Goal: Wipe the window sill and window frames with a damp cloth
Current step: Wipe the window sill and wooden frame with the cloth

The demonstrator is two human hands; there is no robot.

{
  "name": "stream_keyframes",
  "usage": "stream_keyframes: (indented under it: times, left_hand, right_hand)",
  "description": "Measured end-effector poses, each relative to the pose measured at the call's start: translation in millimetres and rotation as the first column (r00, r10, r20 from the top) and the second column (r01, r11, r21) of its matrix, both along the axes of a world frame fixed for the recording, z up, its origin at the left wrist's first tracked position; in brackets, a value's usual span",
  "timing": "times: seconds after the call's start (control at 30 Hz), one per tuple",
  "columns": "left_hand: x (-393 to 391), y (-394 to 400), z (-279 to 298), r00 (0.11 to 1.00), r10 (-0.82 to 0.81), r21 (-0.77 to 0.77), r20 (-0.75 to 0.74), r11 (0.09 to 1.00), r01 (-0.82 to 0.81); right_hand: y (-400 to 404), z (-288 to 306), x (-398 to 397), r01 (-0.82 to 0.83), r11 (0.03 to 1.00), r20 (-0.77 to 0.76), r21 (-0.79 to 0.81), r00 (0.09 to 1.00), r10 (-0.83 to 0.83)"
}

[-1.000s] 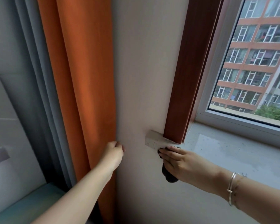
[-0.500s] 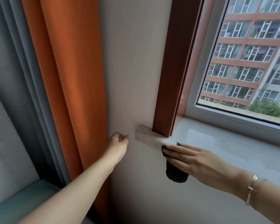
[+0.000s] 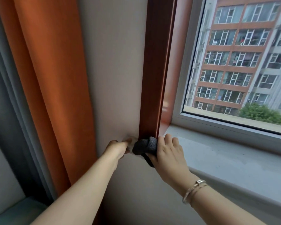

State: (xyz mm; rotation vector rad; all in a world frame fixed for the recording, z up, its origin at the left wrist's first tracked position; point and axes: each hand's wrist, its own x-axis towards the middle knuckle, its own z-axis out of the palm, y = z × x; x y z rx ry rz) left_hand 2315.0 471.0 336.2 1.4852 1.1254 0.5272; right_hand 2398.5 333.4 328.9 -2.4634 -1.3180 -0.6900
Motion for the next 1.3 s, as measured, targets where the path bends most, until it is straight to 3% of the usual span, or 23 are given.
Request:
stream_keyframes:
  times: [0.17, 0.3, 0.4, 0.5, 0.6, 0.73, 0.87, 0.97, 1.07, 1.2, 1.3]
  left_hand:
    - [2, -1, -3, 0.998, 0.030, 0.011, -0.047, 1.000, -0.029]
    - [3, 2, -11, 0.992, 0.046, 0.102, -0.114, 0.994, -0.034]
    - [3, 2, -10, 0.966, 0.114, 0.251, -0.234, 0.966, -0.053]
    - [-1, -10, 7, 0.956, 0.178, 0.510, -0.231, 0.860, -0.037]
    - [-5, -28, 24, 0.986, 0.094, 0.640, -0.139, 0.768, 0.017]
    - [3, -58, 31, 0.973, -0.207, 0.668, -0.105, 0.710, 0.224]
    - [26, -84, 26, 0.887, -0.439, 0.661, -0.141, 0.626, 0.415]
    - [49, -94, 22, 0.853, -0.493, 0.671, -0.171, 0.576, 0.467]
    - [75, -95, 24, 0.856, -0.489, 0.694, -0.169, 0.557, 0.456]
    - [103, -79, 24, 0.900, -0.422, 0.708, -0.110, 0.602, 0.369]
    - [110, -76, 11, 0.912, -0.400, 0.722, -0.096, 0.603, 0.340]
  right_hand:
    - [-25, 6, 20, 0.042, 0.997, -0.174, -0.067, 0.983, -0.053]
    - [-38, 17, 44, 0.185, 0.977, -0.295, -0.101, 0.933, -0.207]
    - [-37, 25, 61, 0.335, 0.939, -0.134, -0.078, 0.930, -0.343]
    - [-31, 35, 61, 0.286, 0.954, -0.073, -0.092, 0.953, -0.293]
    - [-43, 39, 64, 0.249, 0.958, -0.130, -0.140, 0.955, -0.267]
    - [-83, 47, 77, 0.343, 0.934, -0.150, -0.099, 0.923, -0.355]
    - [-113, 34, 82, 0.068, 0.997, -0.204, -0.039, 0.976, -0.075]
    - [-119, 32, 92, -0.115, 0.986, -0.266, -0.118, 0.961, 0.080]
    - [-112, 33, 114, -0.128, 0.968, -0.260, -0.218, 0.963, 0.069]
    - [-90, 27, 149, -0.154, 0.951, -0.276, -0.268, 0.958, 0.078]
    - [-71, 31, 168, -0.202, 0.919, -0.205, -0.340, 0.969, 0.137]
